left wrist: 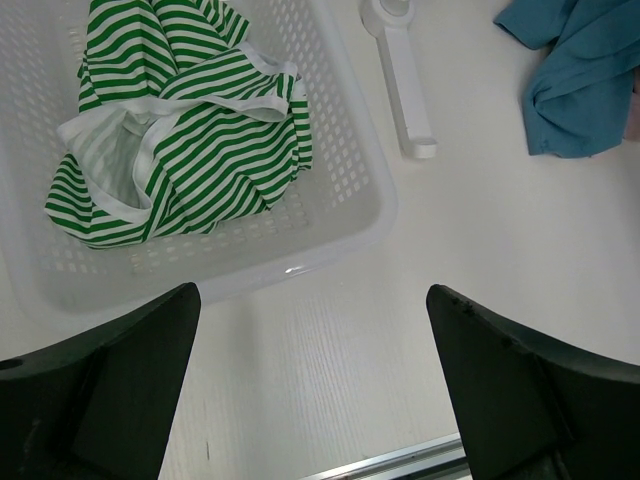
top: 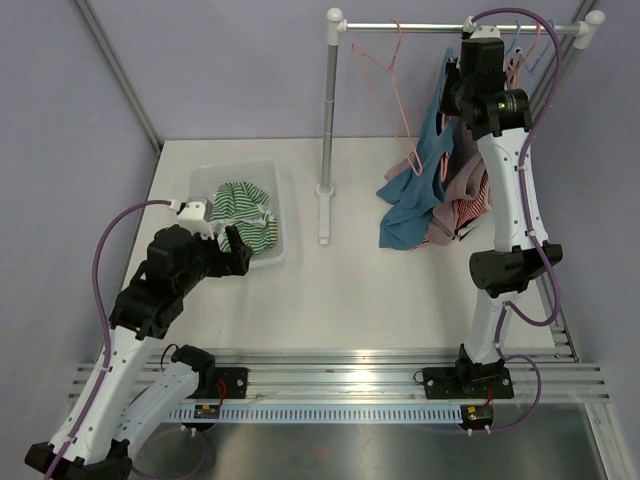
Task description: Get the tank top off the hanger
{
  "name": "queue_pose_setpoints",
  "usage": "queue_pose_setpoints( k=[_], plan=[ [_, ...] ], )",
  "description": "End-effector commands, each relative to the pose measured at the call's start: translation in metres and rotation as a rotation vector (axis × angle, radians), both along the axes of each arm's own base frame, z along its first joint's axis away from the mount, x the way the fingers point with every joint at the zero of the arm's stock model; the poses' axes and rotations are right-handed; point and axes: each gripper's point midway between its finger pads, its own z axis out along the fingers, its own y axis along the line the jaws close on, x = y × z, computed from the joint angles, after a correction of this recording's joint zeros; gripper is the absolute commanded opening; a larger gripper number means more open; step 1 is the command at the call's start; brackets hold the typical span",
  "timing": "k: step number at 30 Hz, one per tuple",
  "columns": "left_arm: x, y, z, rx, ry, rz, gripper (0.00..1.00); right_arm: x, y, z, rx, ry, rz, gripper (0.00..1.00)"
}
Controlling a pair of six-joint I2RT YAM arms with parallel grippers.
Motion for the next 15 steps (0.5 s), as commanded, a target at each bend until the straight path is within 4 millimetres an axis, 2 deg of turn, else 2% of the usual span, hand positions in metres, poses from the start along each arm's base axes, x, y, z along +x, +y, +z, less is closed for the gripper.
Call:
queue_pose_setpoints(
  k=[1,11,15],
  plan=[
    [0.004,-0.012,0.01,-0.027,-0.046,-0.063,0.99,-0.01,-0.005,0.036,0.006,-0.09,-0.007,0.0],
    [0.002,-0.015,0.01,-0.036,-0.047,-0.078,0.99,-0.044,-0.004,0.1,0.052,-0.244,0.029,0.0],
    [0.0,-0.016,0.01,-0.037,-0.047,-0.083,0.99,-0.058,0.0,0.116,0.08,-0.279,0.064,0.0]
  ],
)
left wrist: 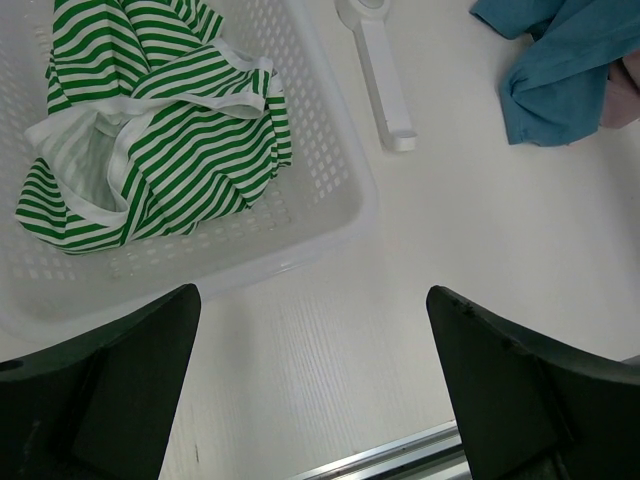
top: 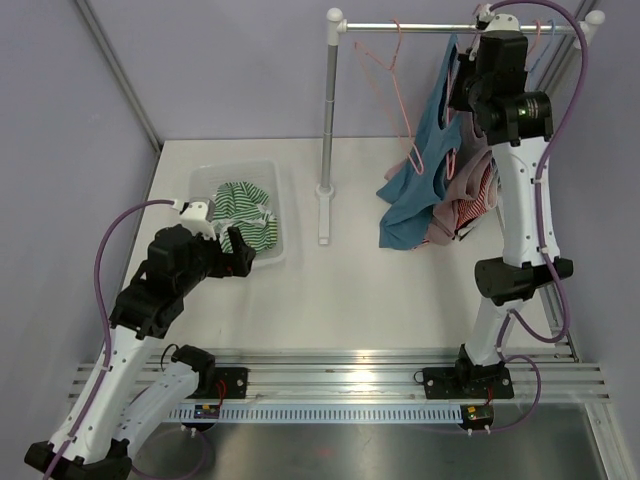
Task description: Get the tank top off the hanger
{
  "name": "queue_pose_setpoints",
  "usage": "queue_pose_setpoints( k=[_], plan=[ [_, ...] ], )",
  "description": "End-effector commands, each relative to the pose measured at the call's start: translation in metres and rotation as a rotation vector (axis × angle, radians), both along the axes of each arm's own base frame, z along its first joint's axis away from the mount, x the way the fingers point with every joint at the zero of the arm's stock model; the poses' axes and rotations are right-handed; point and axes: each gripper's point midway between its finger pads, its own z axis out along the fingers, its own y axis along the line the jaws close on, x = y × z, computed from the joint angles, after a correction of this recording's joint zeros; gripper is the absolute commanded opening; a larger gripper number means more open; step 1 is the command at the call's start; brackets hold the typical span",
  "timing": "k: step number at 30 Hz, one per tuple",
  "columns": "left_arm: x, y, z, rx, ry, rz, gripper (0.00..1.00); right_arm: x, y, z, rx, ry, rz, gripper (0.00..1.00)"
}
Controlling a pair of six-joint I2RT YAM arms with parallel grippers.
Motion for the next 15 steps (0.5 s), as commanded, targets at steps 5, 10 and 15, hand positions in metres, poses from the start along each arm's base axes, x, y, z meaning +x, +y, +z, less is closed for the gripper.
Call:
queue_pose_setpoints(
  k=[5,10,15],
  plan=[
    [0.003,-0.012,0.014,-0.031,-0.06,-0.053,0.99,-0.059,0.004,0.082,0.092,-0.203,0.077,0.0],
    [0.003,-0.025,0.044,-0.099,-0.099,-0.08,0.99,-0.105,0.013,0.062,0.142,-0.124,0.149,0.0],
    [0.006,-0.053,0.087,-0.134,-0.136,-0.113,0.99,-0.156,0.021,0.024,0.178,-0.03,0.228,0.0]
  ],
)
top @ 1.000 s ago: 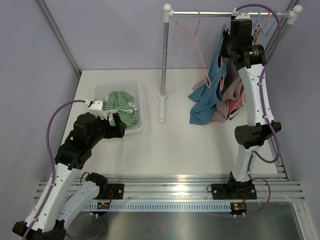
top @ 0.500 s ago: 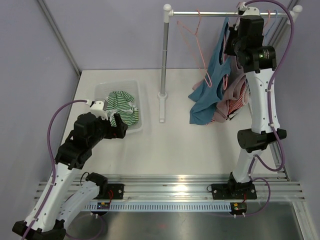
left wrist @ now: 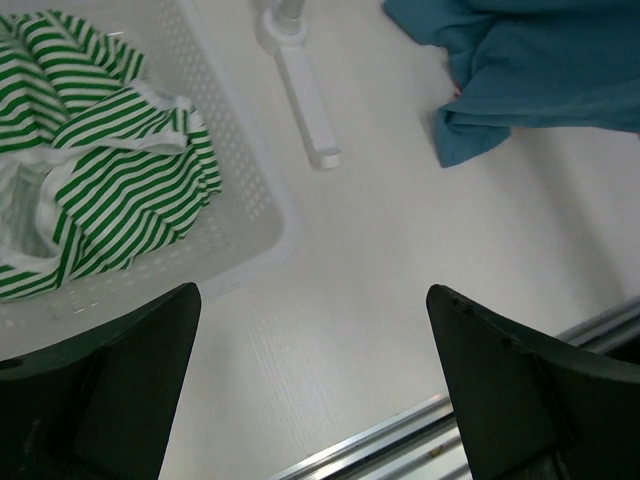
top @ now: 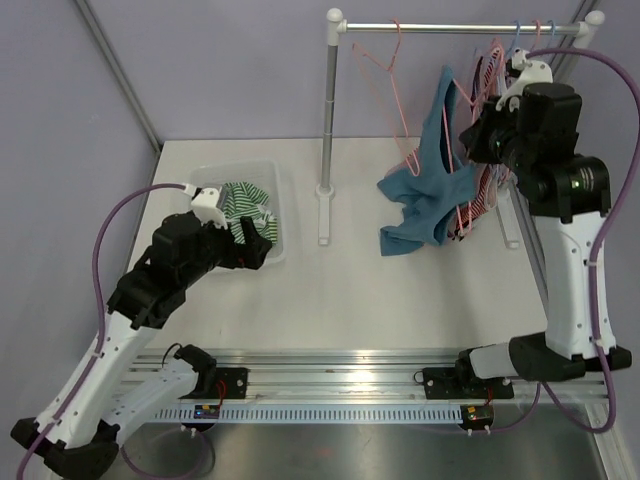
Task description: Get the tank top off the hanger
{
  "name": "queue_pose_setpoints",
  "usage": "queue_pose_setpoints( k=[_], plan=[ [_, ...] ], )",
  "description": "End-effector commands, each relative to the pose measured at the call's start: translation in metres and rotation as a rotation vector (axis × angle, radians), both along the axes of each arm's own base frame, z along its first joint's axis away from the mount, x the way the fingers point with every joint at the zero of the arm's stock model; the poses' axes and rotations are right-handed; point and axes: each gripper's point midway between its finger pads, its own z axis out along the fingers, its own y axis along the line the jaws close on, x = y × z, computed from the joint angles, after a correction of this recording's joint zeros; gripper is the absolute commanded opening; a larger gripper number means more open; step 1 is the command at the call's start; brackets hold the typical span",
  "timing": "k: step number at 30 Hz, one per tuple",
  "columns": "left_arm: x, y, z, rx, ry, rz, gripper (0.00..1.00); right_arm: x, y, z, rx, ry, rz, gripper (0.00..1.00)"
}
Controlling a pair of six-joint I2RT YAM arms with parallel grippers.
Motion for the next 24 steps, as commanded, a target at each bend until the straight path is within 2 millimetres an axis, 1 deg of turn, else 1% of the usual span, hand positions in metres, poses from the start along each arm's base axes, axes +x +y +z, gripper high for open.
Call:
queue_pose_setpoints(
  k=[1,2,3,4,5,6,7,8,9,10,11,13,14,15,16,17,18,19,20,22,24],
  plan=[
    [0.007,-0.025,0.077,-0.105,-0.159,-0.024,0.99,-0.052,0.01,0.011,0.068,-0.056,0.096,0.0],
    [0.003,-0.036,0.089,-0.115,-0.182,-0.048,0.99,-0.065,0.013,0.004,0.077,-0.037,0.127,0.0],
    [0.002,-0.043,0.099,-0.125,-0.199,-0.064,0.99,-0.073,0.015,-0.01,0.075,0.0,0.146,0.0],
    [0.005,-0.054,0.102,-0.121,-0.198,-0.078,0.99,-0.093,0.015,-0.005,0.074,-0.028,0.17,0.0],
    [-0.005,-0.068,0.129,-0.159,-0.246,-0.126,0.99,-0.105,0.02,-0.01,0.082,-0.016,0.215,0.0],
    [-0.003,-0.071,0.139,-0.156,-0.273,-0.119,0.99,-0.115,0.021,-0.024,0.079,0.027,0.229,0.0],
    [-0.004,-0.079,0.149,-0.159,-0.291,-0.134,0.99,-0.131,0.02,-0.021,0.078,0.009,0.246,0.0],
    [-0.007,-0.099,0.151,-0.152,-0.292,-0.178,0.99,-0.14,0.019,-0.025,0.078,0.017,0.252,0.0],
    [-0.007,-0.102,0.175,-0.16,-0.343,-0.179,0.99,-0.15,0.018,-0.032,0.072,0.038,0.258,0.0],
    [-0.008,-0.11,0.185,-0.16,-0.365,-0.192,0.99,-0.163,0.016,-0.029,0.074,0.02,0.262,0.0],
    [-0.01,-0.127,0.2,-0.158,-0.403,-0.22,0.99,-0.172,0.015,-0.033,0.073,0.033,0.271,0.0],
    [-0.012,-0.143,0.215,-0.163,-0.434,-0.248,0.99,-0.19,0.015,-0.03,0.074,0.005,0.292,0.0],
    [-0.011,-0.163,0.214,-0.152,-0.432,-0.279,0.99,-0.197,0.015,-0.031,0.077,0.01,0.301,0.0],
    [-0.012,-0.167,0.232,-0.169,-0.466,-0.289,0.99,-0.203,0.016,-0.029,0.079,0.002,0.315,0.0],
    [-0.012,-0.177,0.235,-0.165,-0.474,-0.306,0.99,-0.214,0.02,-0.025,0.089,-0.02,0.35,0.0],
    [-0.014,-0.187,0.24,-0.17,-0.487,-0.326,0.99,-0.219,0.022,-0.024,0.095,-0.025,0.37,0.0],
    [-0.01,-0.204,0.232,-0.132,-0.49,-0.346,0.99,-0.225,0.025,-0.022,0.103,-0.038,0.391,0.0],
    [-0.011,-0.21,0.24,-0.137,-0.514,-0.355,0.99,-0.233,0.03,-0.019,0.116,-0.049,0.431,0.0],
    [-0.014,-0.218,0.242,-0.135,-0.532,-0.361,0.99,-0.238,0.032,-0.016,0.122,-0.061,0.449,0.0],
    [-0.011,-0.235,0.234,-0.077,-0.557,-0.375,0.99,-0.247,0.038,-0.01,0.137,-0.085,0.495,0.0],
    [-0.008,-0.245,0.226,-0.043,-0.559,-0.376,0.99,-0.25,0.04,-0.006,0.152,-0.092,0.507,0.0]
  ],
)
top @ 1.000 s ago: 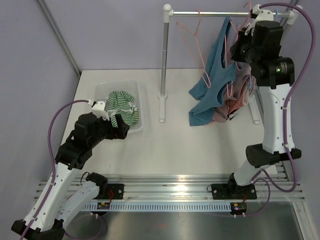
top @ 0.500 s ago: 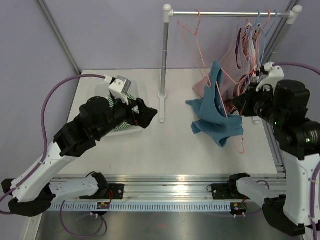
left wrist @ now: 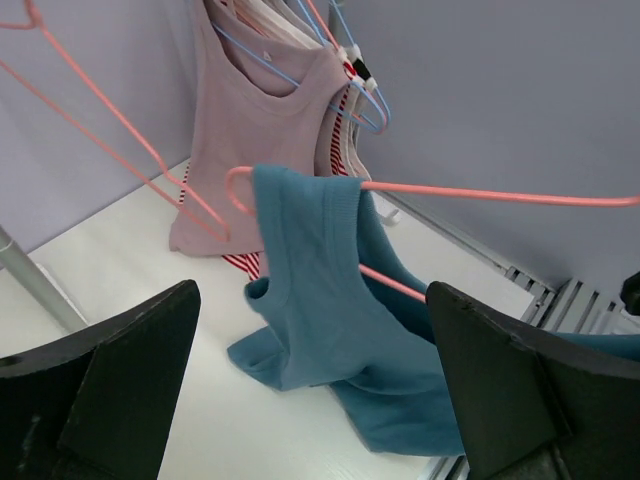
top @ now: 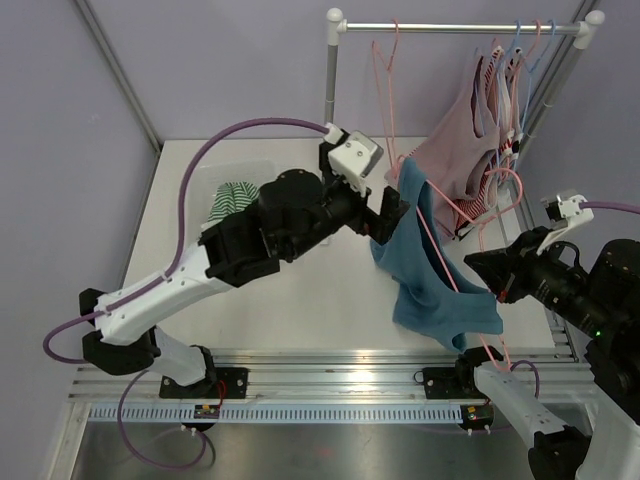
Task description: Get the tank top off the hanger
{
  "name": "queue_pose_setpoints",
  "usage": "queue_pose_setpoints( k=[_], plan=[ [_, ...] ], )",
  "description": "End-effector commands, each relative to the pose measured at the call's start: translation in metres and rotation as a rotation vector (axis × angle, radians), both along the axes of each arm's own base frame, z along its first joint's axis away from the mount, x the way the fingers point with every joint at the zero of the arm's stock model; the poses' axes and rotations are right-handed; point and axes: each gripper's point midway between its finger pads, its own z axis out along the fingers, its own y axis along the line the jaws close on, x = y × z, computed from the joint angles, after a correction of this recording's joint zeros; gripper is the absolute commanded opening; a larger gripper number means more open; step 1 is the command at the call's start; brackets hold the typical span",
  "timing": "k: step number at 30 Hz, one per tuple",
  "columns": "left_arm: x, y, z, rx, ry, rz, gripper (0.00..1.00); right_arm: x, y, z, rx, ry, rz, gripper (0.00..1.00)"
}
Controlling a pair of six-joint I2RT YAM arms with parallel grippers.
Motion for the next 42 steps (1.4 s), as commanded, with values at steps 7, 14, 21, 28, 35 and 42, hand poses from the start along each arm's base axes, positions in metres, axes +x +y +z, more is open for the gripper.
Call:
queue_pose_setpoints(
  k=[7,14,21,28,35,42],
  plan=[
    [0.016,-0.026,-0.017,0.042,-0.091,0.04,0.84,-0.015,0.028,0.029,0.084,-0.064,0.178,0.0],
    [0.034,-0.025,-0.034,0.105,-0.12,0.13,0.38,-0.018,0.029,0.032,0.088,-0.073,0.188,0.0],
    [0.04,0.005,-0.04,0.109,-0.106,0.222,0.01,0.002,0.026,0.013,0.051,-0.025,0.16,0.0],
    [0.085,0.095,-0.046,0.041,0.024,0.522,0.0,-0.009,0.043,0.004,0.044,-0.042,0.319,0.0],
    [0.103,0.149,-0.062,-0.092,0.183,0.643,0.0,-0.019,0.066,0.01,0.11,-0.07,0.504,0.0],
    [0.06,0.102,-0.067,-0.146,0.224,0.254,0.0,0.01,0.067,0.038,0.273,-0.314,0.396,0.0]
  ],
)
